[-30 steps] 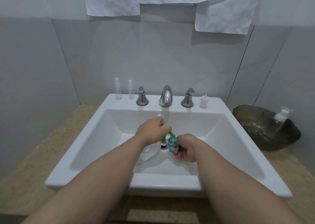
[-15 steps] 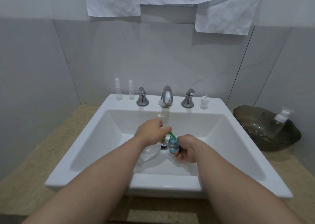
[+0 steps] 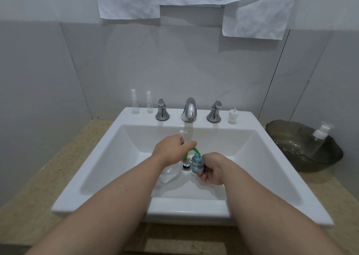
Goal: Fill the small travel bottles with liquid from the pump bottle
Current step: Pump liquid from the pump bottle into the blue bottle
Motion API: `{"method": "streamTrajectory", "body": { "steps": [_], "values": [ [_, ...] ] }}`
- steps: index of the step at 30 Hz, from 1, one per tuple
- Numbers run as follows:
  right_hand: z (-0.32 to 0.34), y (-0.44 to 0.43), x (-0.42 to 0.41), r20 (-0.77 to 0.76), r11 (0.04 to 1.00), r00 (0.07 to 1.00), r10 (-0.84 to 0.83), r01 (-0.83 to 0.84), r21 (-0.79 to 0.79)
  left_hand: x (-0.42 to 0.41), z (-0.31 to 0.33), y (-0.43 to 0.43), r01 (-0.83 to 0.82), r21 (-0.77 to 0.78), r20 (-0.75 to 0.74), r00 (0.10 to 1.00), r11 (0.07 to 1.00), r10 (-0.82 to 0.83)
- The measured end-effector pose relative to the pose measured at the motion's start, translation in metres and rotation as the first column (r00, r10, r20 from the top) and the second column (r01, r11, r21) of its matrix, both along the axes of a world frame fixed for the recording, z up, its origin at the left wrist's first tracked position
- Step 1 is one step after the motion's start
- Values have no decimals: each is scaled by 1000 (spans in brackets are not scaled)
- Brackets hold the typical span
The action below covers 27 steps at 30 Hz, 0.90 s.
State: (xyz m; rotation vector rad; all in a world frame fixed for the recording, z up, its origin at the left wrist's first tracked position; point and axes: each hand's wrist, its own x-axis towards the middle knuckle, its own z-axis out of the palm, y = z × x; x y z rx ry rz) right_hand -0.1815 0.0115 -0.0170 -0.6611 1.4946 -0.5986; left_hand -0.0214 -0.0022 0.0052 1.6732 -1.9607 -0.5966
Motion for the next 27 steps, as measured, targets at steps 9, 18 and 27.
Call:
{"method": "streamTrajectory", "body": {
  "steps": [9, 18, 27],
  "values": [
    [1, 2, 0, -5, 1000, 1000, -6, 6, 6, 0, -2, -2, 1, 10, -26, 1000, 1000, -1],
    [1, 1, 0, 7, 1000, 1000, -12, 12, 2, -2, -2, -2, -3, 3, -19, 1000, 1000, 3],
    [-2, 1, 1, -50, 1000, 998, 29, -29, -5, -4, -1, -2, -3, 16, -7, 1000, 1000, 3]
  ]
}}
